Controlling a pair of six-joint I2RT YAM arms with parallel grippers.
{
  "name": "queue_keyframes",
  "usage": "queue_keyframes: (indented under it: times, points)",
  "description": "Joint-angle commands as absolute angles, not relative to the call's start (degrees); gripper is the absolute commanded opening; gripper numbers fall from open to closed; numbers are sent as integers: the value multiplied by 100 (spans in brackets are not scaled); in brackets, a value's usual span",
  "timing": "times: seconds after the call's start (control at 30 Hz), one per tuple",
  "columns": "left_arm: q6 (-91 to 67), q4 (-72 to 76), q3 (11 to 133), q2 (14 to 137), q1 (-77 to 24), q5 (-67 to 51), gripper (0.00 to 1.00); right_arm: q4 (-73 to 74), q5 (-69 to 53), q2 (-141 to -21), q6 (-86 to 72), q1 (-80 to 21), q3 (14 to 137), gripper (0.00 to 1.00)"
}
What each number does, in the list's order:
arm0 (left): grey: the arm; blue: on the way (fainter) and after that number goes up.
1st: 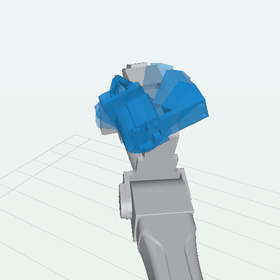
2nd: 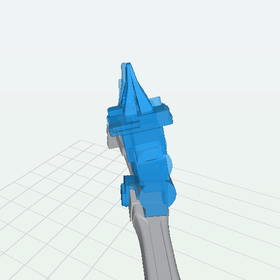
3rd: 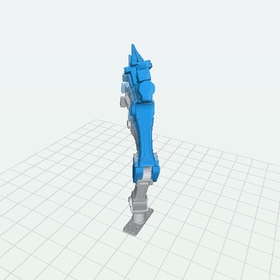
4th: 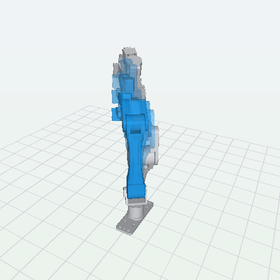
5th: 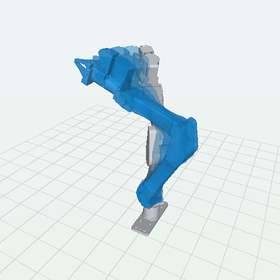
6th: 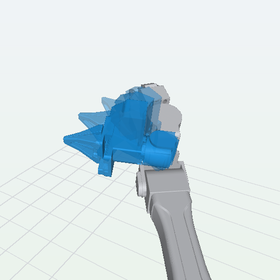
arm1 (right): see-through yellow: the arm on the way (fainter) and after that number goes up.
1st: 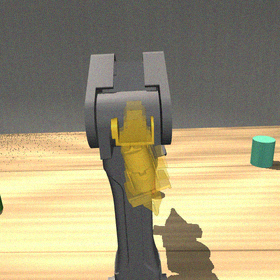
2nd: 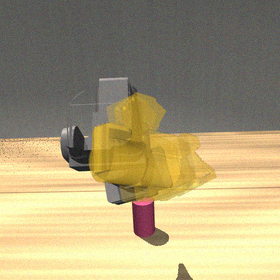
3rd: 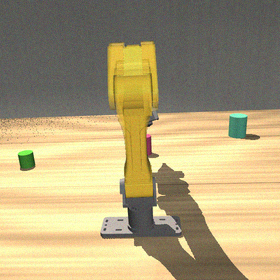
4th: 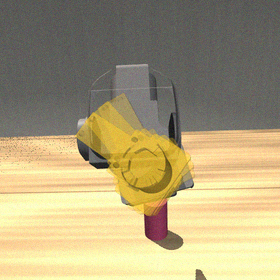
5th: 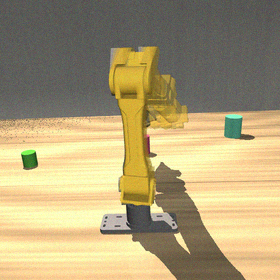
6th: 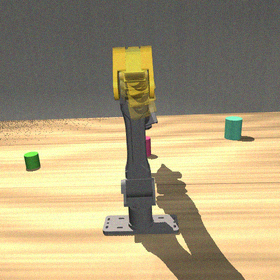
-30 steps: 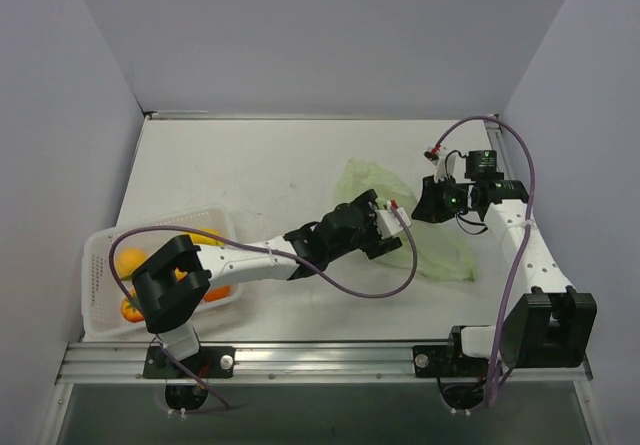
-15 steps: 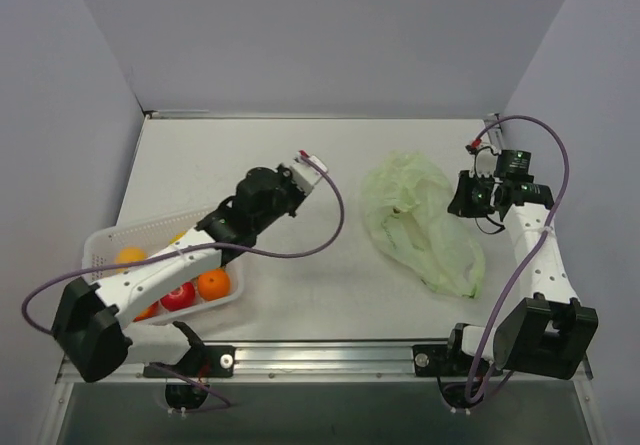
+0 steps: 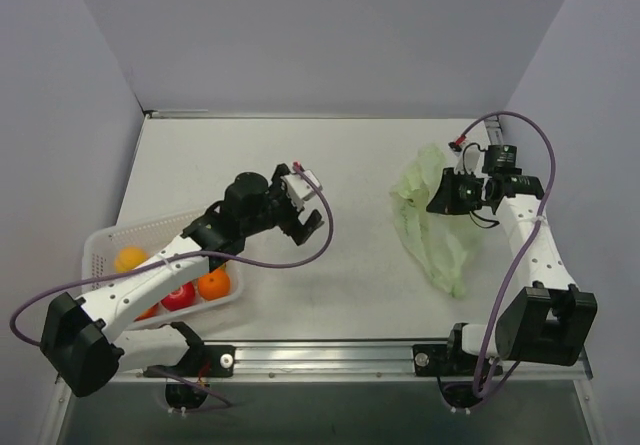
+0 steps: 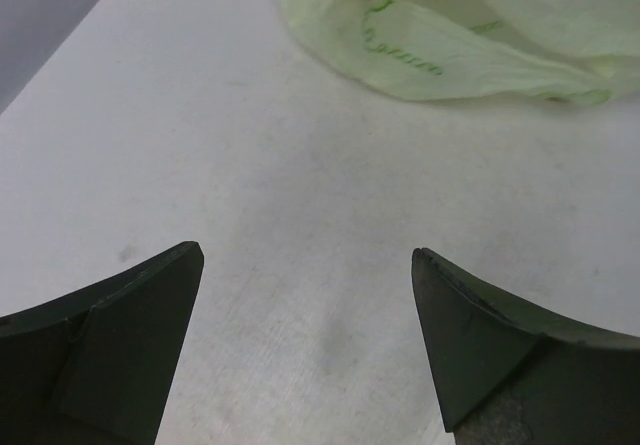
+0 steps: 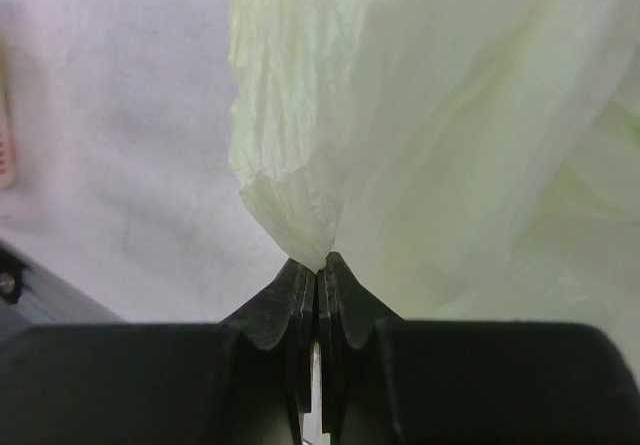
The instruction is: Place the fake fruits into the plastic bag and tie a complex knot
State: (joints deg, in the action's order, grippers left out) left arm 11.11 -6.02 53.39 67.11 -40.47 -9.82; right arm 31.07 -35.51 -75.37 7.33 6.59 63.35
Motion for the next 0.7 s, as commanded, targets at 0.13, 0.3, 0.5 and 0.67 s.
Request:
queue_keyframes:
  times: [0.13, 0.3, 0.5, 0.67]
  points:
    - [1361, 798, 5993, 7927, -4711, -1398, 97, 3507, -5194, -7392, 606, 168, 6522, 0]
    - [1669, 1379, 6170, 8629, -4729, -1555, 97, 3559, -5343, -7242, 703, -104, 6320, 0]
    - [1626, 2108, 6372, 9429, -4764, -1705, 98, 3604, -5722, -7374, 764, -246, 6170, 0]
    - [1432, 2382, 6574, 9799, -4834, -2039, 93, 3647, -5722, -7304, 852, -343, 6143, 0]
